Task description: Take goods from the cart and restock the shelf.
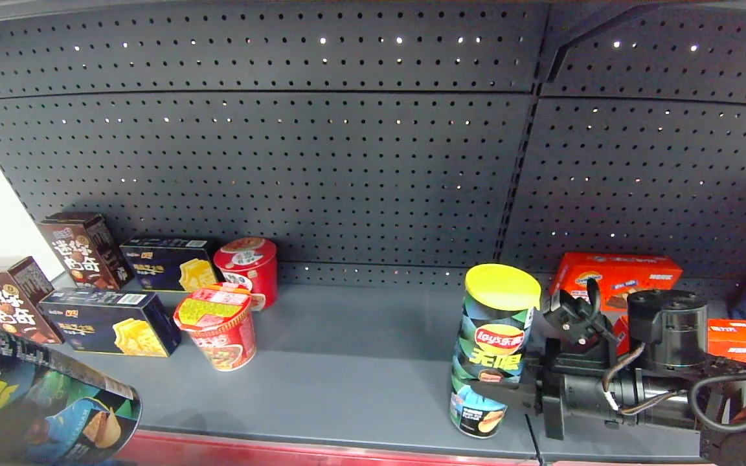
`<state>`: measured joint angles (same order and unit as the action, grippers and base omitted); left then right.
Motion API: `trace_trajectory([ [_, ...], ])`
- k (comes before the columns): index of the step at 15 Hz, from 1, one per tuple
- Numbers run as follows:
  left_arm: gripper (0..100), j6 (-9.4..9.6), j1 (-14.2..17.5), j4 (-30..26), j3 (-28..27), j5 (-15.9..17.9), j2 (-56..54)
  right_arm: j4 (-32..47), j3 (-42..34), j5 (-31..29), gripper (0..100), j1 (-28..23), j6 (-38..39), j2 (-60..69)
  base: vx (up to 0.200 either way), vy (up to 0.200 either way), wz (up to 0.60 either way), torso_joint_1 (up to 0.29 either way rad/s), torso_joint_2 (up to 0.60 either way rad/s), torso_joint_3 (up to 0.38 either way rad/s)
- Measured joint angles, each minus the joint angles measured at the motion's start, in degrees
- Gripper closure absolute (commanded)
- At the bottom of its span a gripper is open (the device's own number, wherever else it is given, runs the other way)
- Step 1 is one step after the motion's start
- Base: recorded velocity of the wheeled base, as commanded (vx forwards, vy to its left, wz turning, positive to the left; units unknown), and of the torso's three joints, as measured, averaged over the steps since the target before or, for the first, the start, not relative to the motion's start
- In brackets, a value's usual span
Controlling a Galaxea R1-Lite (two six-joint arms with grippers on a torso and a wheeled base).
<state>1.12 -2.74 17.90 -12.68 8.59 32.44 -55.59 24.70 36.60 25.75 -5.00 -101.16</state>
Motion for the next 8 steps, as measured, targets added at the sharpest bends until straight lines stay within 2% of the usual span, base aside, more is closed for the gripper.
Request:
trace_trajectory([
  [8,100,0.0,0.0,0.0,0.1,0.0,0.0,-0.5,-2.7,-0.3,0,0.0,-0.2,0.9,0.0,0.0,0.0,0.0,0.0,0.0],
])
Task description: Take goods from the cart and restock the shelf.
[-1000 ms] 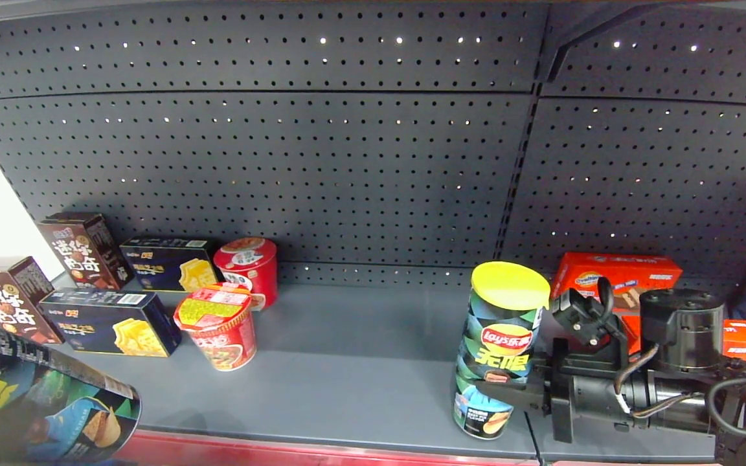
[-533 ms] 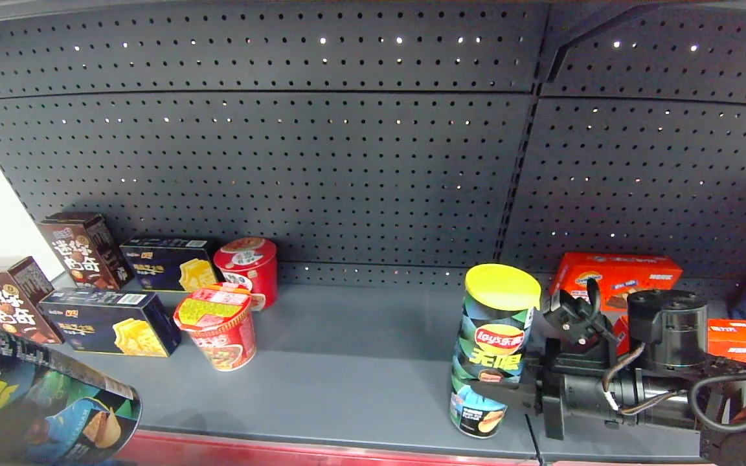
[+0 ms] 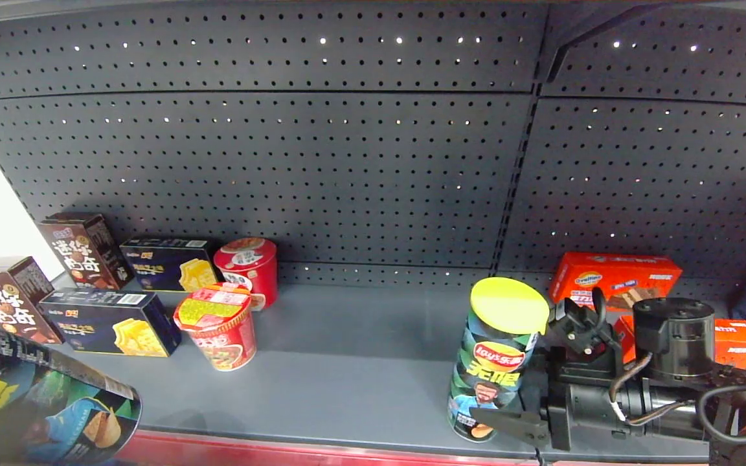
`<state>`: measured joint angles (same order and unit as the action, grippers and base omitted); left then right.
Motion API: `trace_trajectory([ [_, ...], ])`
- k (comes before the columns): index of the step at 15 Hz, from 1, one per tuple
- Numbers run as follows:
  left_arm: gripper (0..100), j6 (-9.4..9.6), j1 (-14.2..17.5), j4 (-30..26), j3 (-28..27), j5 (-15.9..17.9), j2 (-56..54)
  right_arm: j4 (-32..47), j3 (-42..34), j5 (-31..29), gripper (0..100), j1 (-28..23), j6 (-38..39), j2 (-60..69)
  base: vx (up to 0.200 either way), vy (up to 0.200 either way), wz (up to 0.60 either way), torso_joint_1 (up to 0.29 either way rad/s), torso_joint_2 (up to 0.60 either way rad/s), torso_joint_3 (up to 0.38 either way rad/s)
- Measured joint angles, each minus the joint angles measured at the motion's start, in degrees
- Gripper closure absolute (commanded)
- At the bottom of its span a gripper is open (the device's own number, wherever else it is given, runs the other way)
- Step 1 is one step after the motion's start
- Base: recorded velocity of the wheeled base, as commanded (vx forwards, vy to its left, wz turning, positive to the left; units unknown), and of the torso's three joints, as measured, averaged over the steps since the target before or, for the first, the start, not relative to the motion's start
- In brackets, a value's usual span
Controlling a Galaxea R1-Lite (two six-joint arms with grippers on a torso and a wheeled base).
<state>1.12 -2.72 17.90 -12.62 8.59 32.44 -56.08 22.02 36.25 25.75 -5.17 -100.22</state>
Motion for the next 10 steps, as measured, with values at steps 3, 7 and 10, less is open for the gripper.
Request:
trace_trajectory([
  [3,100,0.05,0.0,0.0,0.1,0.0,0.0,0.4,-2.8,0.0,0,0.0,-0.1,2.5,0.0,0.0,0.0,0.0,0.0,0.0],
  [7,100,0.0,0.0,-0.1,-0.5,0.0,0.0,0.9,-5.6,-0.2,0,-0.7,-0.1,5.9,0.0,0.0,0.0,0.0,0.0,0.0],
  [10,100,0.0,0.1,-0.1,-0.2,-0.1,-0.3,1.0,-5.6,-0.2,0,-2.6,-0.1,6.2,0.0,0.0,0.0,0.0,0.0,0.0],
])
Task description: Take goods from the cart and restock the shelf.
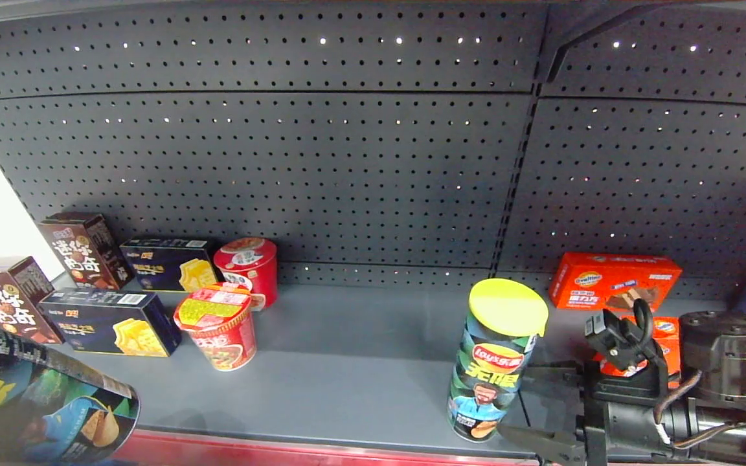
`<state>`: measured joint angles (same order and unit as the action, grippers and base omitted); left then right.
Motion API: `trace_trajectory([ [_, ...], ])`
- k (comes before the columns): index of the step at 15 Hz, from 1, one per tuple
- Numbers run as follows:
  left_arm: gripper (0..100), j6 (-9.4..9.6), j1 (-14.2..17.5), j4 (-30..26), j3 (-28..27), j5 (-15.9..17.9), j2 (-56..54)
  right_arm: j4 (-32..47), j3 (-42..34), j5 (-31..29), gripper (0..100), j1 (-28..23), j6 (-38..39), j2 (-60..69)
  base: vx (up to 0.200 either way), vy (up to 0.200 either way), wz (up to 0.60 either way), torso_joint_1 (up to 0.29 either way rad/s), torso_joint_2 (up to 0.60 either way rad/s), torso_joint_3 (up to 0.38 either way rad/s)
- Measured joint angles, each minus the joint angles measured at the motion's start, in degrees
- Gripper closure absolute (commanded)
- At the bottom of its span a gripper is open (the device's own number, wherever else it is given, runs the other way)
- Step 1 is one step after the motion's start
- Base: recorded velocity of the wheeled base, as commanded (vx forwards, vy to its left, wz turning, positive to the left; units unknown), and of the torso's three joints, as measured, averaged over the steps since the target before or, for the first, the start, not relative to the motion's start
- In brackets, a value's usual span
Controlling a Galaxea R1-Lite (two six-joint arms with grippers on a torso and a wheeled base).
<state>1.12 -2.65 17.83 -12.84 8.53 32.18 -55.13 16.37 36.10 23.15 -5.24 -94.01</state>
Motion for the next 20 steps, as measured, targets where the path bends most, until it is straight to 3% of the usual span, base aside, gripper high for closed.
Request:
trace_trajectory([
  [12,100,0.02,-0.1,0.0,0.1,0.1,-0.9,-0.4,0.8,-0.8,0,-5.3,-0.1,-2.0,0.0,0.0,0.0,0.0,0.0,0.0],
  [20,100,0.02,0.0,-0.1,1.0,0.1,-1.5,-0.3,-3.4,-0.5,0,-2.4,-0.3,5.2,0.0,0.0,0.0,0.0,0.0,0.0],
])
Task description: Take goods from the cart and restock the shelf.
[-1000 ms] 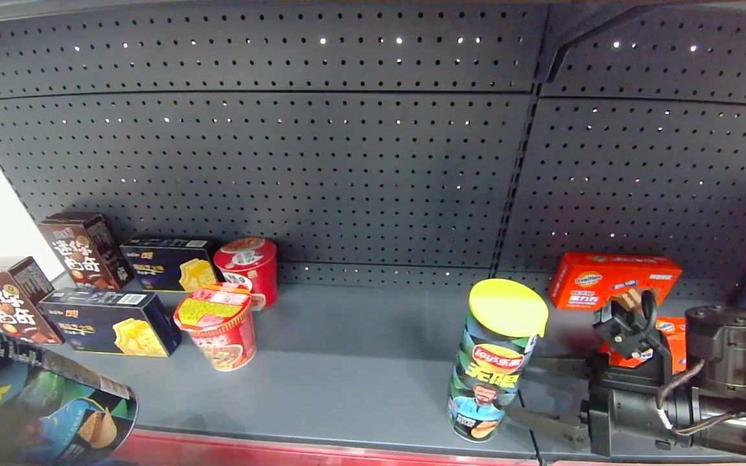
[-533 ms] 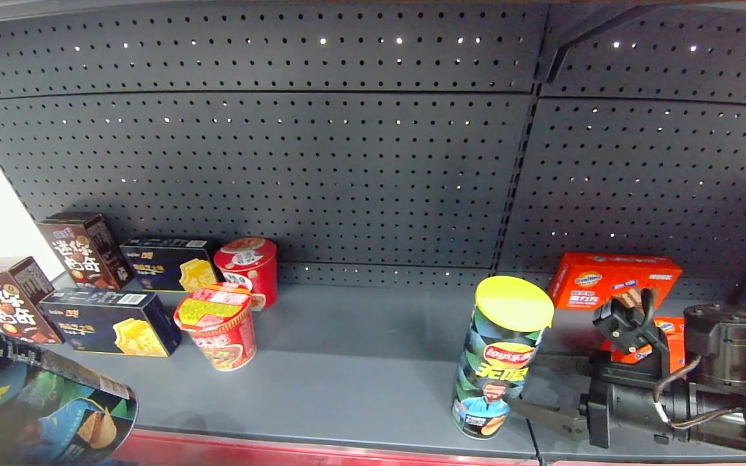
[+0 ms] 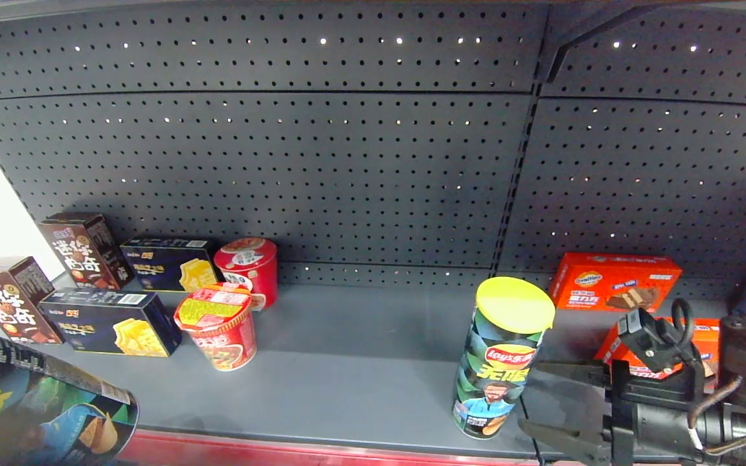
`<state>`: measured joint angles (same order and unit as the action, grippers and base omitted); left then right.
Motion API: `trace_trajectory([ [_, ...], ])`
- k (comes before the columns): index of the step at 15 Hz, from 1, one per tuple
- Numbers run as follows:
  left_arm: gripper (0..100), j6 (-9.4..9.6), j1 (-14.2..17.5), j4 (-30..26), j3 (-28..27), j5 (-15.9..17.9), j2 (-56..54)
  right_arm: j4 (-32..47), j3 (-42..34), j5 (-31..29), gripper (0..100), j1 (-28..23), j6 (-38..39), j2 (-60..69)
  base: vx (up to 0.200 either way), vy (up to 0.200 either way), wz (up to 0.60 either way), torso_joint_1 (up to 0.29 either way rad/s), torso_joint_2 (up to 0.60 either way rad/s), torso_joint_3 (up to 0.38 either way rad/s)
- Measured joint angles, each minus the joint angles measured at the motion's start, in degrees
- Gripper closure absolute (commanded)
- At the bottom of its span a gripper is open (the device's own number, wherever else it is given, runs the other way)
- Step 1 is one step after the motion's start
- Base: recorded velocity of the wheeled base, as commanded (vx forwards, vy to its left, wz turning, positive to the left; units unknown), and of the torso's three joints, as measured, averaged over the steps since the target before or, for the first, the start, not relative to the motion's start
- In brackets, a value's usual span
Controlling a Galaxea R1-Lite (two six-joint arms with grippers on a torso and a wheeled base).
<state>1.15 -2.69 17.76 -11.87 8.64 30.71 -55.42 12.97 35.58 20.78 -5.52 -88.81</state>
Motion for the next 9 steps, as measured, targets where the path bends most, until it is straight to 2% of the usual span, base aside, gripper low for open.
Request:
trace_trajectory([
  [5,100,0.0,0.0,0.0,0.0,0.0,-0.4,3.4,-4.5,-1.0,0,1.6,0.0,12.8,0.0,0.0,0.0,0.0,0.0,0.0],
  [7,100,0.05,0.0,0.1,-0.5,0.1,-0.5,10.2,-3.5,-6.9,0,1.7,0.2,18.7,0.0,0.0,0.0,0.0,0.0,0.0],
  [9,100,0.44,-0.2,0.1,-1.5,0.5,-0.7,16.8,-0.9,-17.3,0,1.7,0.7,24.3,0.0,0.0,0.0,0.0,0.0,0.0],
])
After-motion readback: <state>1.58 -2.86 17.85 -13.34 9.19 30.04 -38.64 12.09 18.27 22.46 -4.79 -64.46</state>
